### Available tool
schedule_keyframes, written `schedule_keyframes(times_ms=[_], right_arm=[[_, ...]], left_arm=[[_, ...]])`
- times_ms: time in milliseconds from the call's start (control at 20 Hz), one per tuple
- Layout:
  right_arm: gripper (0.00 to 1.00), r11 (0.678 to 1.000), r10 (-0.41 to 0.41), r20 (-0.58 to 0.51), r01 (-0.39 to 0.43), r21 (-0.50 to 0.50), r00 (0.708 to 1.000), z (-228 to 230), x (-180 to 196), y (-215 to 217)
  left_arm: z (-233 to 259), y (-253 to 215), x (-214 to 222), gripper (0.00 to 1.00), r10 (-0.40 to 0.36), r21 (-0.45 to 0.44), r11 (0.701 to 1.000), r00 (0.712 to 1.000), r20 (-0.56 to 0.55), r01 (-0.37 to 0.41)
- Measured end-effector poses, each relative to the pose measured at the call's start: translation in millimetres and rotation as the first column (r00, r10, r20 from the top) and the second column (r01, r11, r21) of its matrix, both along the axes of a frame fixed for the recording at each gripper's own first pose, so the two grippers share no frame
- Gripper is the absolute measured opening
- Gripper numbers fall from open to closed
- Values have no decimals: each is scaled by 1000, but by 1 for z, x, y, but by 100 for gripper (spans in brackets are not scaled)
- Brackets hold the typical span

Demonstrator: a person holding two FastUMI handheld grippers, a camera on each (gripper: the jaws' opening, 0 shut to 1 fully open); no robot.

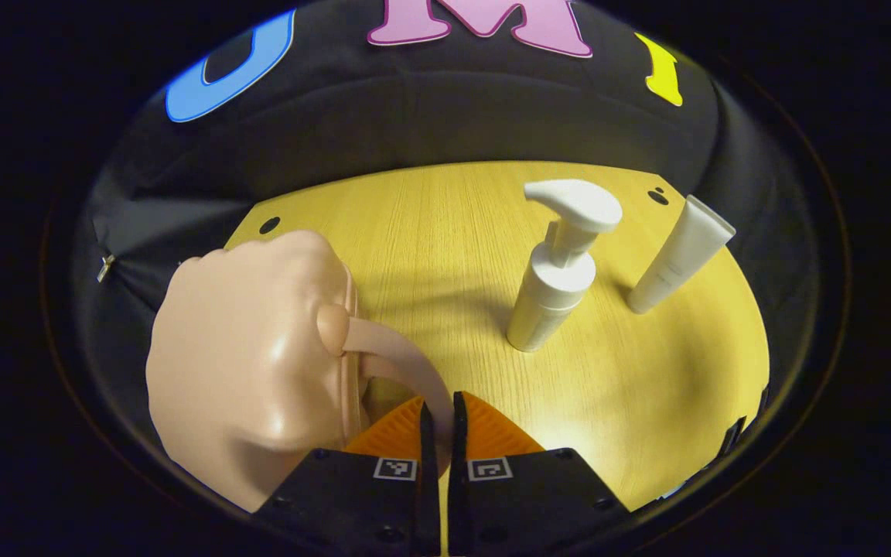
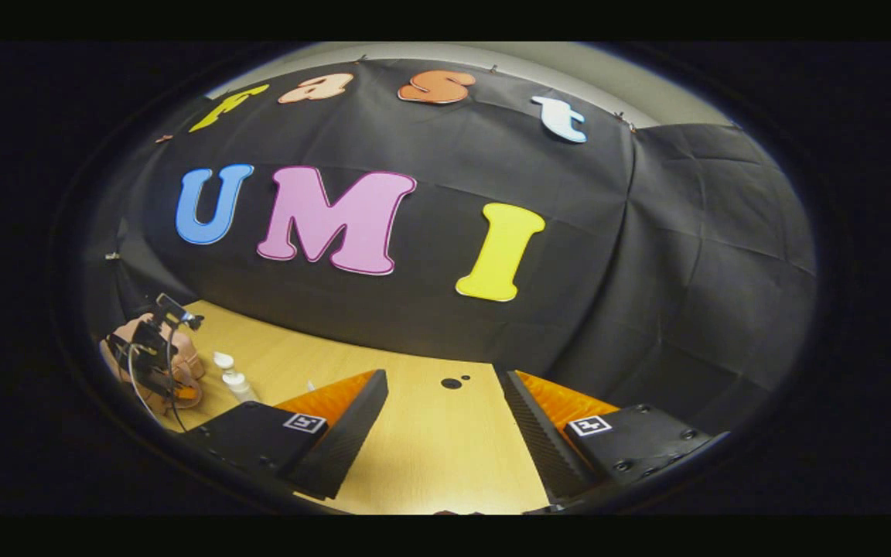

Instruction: First open the suitcase, pack the skin care products into it, and then close the suitcase.

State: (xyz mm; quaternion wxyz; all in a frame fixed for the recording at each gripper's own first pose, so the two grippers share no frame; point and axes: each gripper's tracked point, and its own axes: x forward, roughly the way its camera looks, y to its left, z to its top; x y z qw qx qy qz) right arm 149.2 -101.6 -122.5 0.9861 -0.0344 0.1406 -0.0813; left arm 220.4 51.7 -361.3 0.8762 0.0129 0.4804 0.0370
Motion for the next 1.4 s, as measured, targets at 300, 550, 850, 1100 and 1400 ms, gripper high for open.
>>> schedule_keyframes(times_ms=[300,550,850,1100,1400], right_arm=[[97,1000,2,40,-3,26,999,13,11,39],[97,997,18,59,-22,70,998,15,21,63],[97,997,5,92,-12,75,996,27,26,71],[97,999,-21,76,18,37,997,32,23,72],[97,999,-34,6,34,11,999,28,25,95]], left_arm=[[122,45,-11,9,-20,-21,1000,995,94,22],[217,137,-32,9,21,-21,1000,985,173,-18],[253,302,-44,8,78,185,975,967,241,-125],[223,440,-54,8,151,285,933,960,236,-217],[106,562,-72,8,279,156,940,947,159,-304]])
